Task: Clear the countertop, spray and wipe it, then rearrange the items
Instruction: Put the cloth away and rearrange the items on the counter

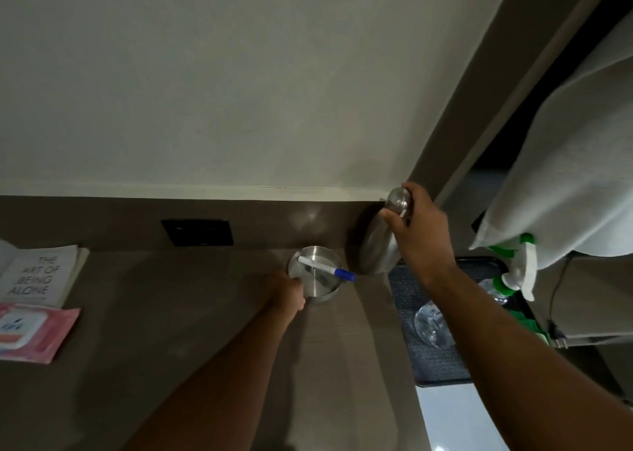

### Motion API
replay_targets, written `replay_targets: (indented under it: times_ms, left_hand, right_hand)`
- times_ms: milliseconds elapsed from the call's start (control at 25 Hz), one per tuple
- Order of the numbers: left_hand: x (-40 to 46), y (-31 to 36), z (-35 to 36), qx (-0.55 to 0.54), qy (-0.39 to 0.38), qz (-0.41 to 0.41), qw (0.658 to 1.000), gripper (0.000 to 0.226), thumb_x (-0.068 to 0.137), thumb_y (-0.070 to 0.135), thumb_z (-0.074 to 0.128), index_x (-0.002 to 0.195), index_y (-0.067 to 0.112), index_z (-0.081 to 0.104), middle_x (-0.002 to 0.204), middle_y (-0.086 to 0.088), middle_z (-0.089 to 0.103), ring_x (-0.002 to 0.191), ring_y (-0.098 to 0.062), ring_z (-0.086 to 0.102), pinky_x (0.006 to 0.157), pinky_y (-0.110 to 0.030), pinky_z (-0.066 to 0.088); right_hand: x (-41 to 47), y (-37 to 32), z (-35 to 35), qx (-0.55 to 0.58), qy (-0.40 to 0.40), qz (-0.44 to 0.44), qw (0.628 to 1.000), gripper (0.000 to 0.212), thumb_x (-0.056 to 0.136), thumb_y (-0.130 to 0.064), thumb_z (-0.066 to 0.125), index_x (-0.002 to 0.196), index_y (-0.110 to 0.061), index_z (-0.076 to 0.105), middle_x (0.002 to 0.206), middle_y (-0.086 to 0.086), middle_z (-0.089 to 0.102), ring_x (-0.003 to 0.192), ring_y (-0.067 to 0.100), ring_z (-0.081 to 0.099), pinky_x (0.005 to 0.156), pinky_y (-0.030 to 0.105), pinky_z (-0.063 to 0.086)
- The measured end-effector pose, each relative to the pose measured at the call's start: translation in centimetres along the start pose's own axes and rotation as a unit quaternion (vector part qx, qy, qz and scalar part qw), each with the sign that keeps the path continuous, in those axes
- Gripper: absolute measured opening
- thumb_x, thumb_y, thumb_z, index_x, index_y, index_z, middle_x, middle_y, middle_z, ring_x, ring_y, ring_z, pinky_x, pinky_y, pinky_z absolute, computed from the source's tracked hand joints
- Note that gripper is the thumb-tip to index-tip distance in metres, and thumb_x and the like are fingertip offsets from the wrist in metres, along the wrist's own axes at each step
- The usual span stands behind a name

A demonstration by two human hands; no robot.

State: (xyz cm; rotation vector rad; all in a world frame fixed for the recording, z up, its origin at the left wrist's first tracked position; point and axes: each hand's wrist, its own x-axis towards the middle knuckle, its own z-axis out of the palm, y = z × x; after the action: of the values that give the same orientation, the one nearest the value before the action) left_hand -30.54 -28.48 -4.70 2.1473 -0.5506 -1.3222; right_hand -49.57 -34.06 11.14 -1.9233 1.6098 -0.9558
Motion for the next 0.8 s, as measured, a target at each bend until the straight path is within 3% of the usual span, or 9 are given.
replay_targets:
  times_ms: [80, 160, 280, 400, 440, 520, 600, 720, 800]
  left_hand:
    - [0.2, 0.9, 1.6, -0.028, -0.004, -0.018, 0.999, 0.028, 0.093, 0.005, 0.047, 0.107, -0.015, 0.06, 0.078, -0.026, 0.067, 0.054, -0.025, 0.065, 0.046, -0.028, 0.054]
    - [0.5, 1.5, 2.8, -0.065, 0.002, -0.035, 0.997, 0.027, 0.095, 0.004, 0.048, 0.107, -0.016, 0.06, 0.078, -0.027, 0.067, 0.049, -0.024, 0.063, 0.038, -0.021, 0.046]
    - [0.7, 1.9, 3.6, -0.101, 0.01, -0.061, 0.993, 0.026, 0.096, 0.006, 0.053, 0.114, -0.01, 0.06, 0.1, -0.029, 0.069, 0.059, -0.026, 0.065, 0.029, -0.018, 0.04]
    - [1.0, 2.1, 3.8, -0.111, 0.008, -0.033, 0.993, 0.032, 0.096, 0.008, 0.052, 0.125, -0.005, 0.055, 0.116, -0.022, 0.067, 0.079, -0.024, 0.07, 0.048, -0.026, 0.052]
    - [1.0, 2.1, 3.8, -0.12, 0.006, -0.028, 0.992, 0.029, 0.097, 0.008, 0.051, 0.123, -0.003, 0.055, 0.113, -0.02, 0.067, 0.073, -0.021, 0.067, 0.051, -0.028, 0.052]
    - [0.6, 2.0, 3.7, -0.166, -0.001, -0.049, 0.985, 0.012, 0.097, 0.007, 0.049, 0.099, 0.0, 0.058, 0.087, -0.019, 0.065, 0.06, -0.02, 0.057, 0.049, -0.029, 0.047]
    - [0.5, 1.3, 3.5, -0.183, -0.014, -0.054, 0.982, 0.018, 0.097, 0.014, 0.052, 0.084, 0.003, 0.056, 0.072, -0.016, 0.062, 0.056, -0.021, 0.059, 0.047, -0.027, 0.047]
    - [-0.3, -0.3, 0.8, -0.148, -0.043, -0.011, 0.988, 0.024, 0.096, 0.031, 0.055, 0.094, 0.008, 0.061, 0.079, -0.009, 0.066, 0.064, -0.021, 0.065, 0.051, -0.029, 0.054]
    - [-0.5, -2.2, -3.2, -0.063, 0.003, 0.066, 0.996, 0.029, 0.092, 0.032, 0.055, 0.102, 0.007, 0.065, 0.086, -0.01, 0.07, 0.072, -0.027, 0.068, 0.068, -0.041, 0.06]
  right_hand:
    - [0.4, 0.4, 0.3, -0.04, 0.004, 0.001, 0.999, 0.036, 0.086, -0.027, 0.071, 0.117, -0.025, 0.052, 0.102, -0.005, 0.064, 0.093, 0.013, 0.062, 0.079, 0.025, 0.046]
    - [0.7, 0.7, 0.7, -0.087, 0.002, -0.005, 0.996, 0.038, 0.089, -0.025, 0.068, 0.122, -0.019, 0.051, 0.115, 0.004, 0.064, 0.104, 0.021, 0.061, 0.083, 0.03, 0.047]
    - [1.5, 0.7, 1.1, -0.191, 0.003, -0.064, 0.98, 0.044, 0.09, -0.013, 0.063, 0.131, -0.011, 0.047, 0.134, 0.011, 0.053, 0.121, 0.031, 0.052, 0.096, 0.04, 0.048]
    - [2.4, 0.7, 1.2, -0.273, -0.01, -0.105, 0.956, 0.049, 0.086, 0.001, 0.062, 0.132, -0.005, 0.045, 0.143, 0.016, 0.045, 0.13, 0.035, 0.045, 0.1, 0.044, 0.048]
    - [2.5, 0.6, 1.3, -0.288, -0.017, -0.104, 0.952, 0.053, 0.085, 0.001, 0.063, 0.133, -0.003, 0.043, 0.146, 0.018, 0.042, 0.134, 0.035, 0.041, 0.102, 0.045, 0.047]
    - [2.3, 0.5, 1.3, -0.316, -0.024, -0.098, 0.944, 0.062, 0.084, 0.002, 0.064, 0.139, -0.002, 0.037, 0.153, 0.02, 0.032, 0.142, 0.035, 0.031, 0.105, 0.047, 0.044]
    - [1.9, 0.3, 1.4, -0.344, -0.013, -0.103, 0.933, 0.071, 0.085, 0.003, 0.063, 0.146, -0.004, 0.027, 0.159, 0.02, 0.018, 0.147, 0.035, 0.018, 0.112, 0.045, 0.035]
    - [0.3, -1.5, 2.1, -0.343, 0.037, -0.137, 0.928, 0.078, 0.086, -0.002, 0.063, 0.15, -0.011, 0.019, 0.161, 0.019, 0.007, 0.148, 0.034, 0.009, 0.113, 0.037, 0.019]
    - [-2.0, -3.3, 4.3, -0.27, 0.038, -0.187, 0.944, 0.069, 0.087, -0.011, 0.064, 0.146, -0.014, 0.029, 0.159, 0.017, 0.017, 0.147, 0.033, 0.017, 0.112, 0.036, 0.02]
